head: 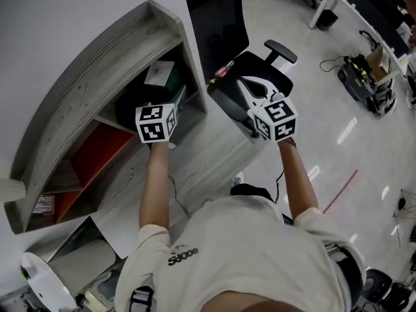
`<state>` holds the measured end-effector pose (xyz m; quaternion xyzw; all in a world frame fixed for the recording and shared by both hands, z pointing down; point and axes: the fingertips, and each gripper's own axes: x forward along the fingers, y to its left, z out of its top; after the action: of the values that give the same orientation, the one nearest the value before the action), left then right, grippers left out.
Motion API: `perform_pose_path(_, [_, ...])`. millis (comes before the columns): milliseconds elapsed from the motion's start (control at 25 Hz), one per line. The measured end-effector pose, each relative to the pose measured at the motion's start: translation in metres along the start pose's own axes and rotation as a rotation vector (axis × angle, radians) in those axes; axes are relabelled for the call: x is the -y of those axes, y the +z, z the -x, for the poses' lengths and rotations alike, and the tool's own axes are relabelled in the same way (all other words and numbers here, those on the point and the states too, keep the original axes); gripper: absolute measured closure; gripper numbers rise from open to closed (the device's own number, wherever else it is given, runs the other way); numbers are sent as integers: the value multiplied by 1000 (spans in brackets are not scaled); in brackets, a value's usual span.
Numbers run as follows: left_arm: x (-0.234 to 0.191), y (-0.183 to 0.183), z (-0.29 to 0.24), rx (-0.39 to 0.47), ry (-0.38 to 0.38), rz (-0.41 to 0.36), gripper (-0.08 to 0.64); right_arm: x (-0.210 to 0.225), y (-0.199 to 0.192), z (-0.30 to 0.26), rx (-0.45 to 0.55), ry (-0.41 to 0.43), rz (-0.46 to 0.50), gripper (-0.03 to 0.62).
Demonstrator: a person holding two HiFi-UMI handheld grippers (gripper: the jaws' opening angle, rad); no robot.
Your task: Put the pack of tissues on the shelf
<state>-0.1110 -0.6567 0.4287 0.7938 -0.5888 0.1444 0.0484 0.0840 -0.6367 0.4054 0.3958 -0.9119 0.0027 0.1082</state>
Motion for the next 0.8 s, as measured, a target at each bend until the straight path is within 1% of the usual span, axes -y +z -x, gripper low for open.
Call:
perform_pose_path(120, [-12, 1, -15, 14, 47, 15, 158, 8, -10, -13, -32, 11, 45, 598])
perform_pose_path(240, [-21, 3, -27, 27, 91, -1, 158, 12, -15, -18, -39, 34, 71, 598])
perform_pose_path(320, [-24, 4, -35, 43, 105, -13, 158, 13, -16, -18, -21, 66, 50, 598])
perform_pose_path(400, [-26, 5, -41, 62, 103, -17, 158, 13, -13, -15, 6, 99, 12, 598])
perform_pose_path(560, [-27, 7, -44, 66, 90, -17, 158, 12, -7, -7, 26, 132, -26, 598])
perform_pose_path(640, [-26, 6, -44, 67, 86, -3, 158, 10, -6, -1, 21, 134, -34, 598])
perform_pose_path(720, [-25, 6, -41, 77, 94, 24, 155, 8, -6, 5, 18, 118, -21, 598])
perform_pose_path(800, [-25, 10, -29, 118, 118, 53, 148, 7, -7, 13, 15, 84, 1, 598])
